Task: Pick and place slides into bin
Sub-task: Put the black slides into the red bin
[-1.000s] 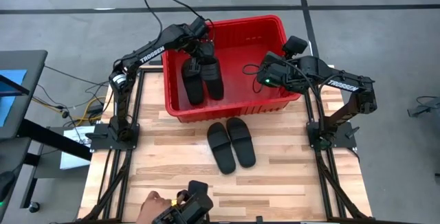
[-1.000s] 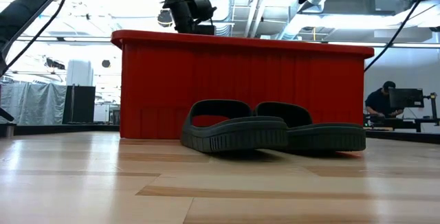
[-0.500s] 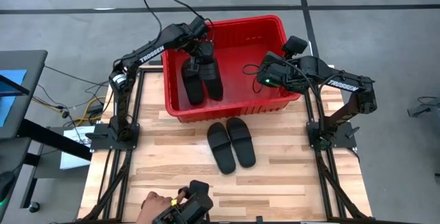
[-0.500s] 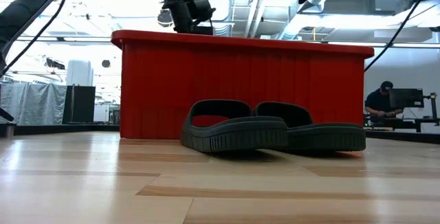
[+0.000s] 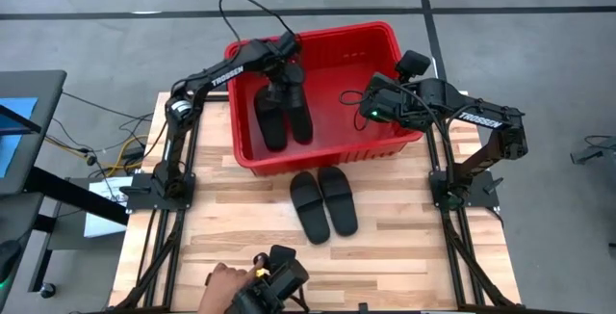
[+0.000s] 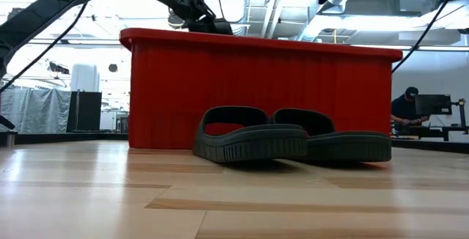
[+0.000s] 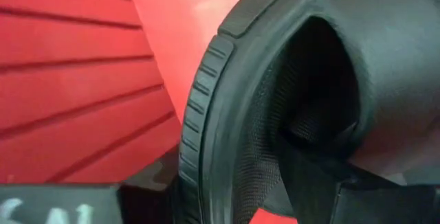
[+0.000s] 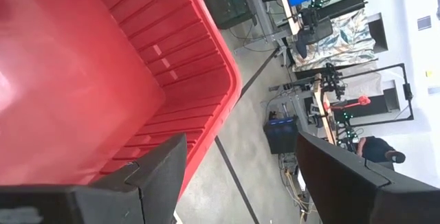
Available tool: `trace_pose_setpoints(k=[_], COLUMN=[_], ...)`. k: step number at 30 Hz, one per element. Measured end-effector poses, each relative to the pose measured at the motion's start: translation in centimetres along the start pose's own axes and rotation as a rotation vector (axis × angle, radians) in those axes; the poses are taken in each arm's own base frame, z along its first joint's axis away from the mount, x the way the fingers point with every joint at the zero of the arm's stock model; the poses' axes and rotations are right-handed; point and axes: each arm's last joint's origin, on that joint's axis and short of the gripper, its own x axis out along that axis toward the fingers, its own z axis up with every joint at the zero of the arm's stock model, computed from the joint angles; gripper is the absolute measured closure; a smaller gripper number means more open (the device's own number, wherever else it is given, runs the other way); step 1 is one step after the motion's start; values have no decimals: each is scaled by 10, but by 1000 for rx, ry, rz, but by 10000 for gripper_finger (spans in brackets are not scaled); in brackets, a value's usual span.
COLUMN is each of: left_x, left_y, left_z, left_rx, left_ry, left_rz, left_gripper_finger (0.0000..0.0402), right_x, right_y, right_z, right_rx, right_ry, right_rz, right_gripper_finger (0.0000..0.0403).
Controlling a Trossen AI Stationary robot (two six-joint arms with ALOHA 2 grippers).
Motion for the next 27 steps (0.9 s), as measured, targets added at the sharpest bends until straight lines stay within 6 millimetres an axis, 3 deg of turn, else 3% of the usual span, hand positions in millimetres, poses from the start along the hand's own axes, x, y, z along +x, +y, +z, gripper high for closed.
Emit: trace_pose_setpoints(k=[27], left_x=[-10], left_y=[3], left_z=[4], left_rx=[-12], left_ry=[-25], left_rz=[0], left_gripper_finger=[231], right_x=[0], right_y=[0], right_z=[0], right_rx=[1], right_ry=[0], right_rz=[0], right_gripper_finger=[137])
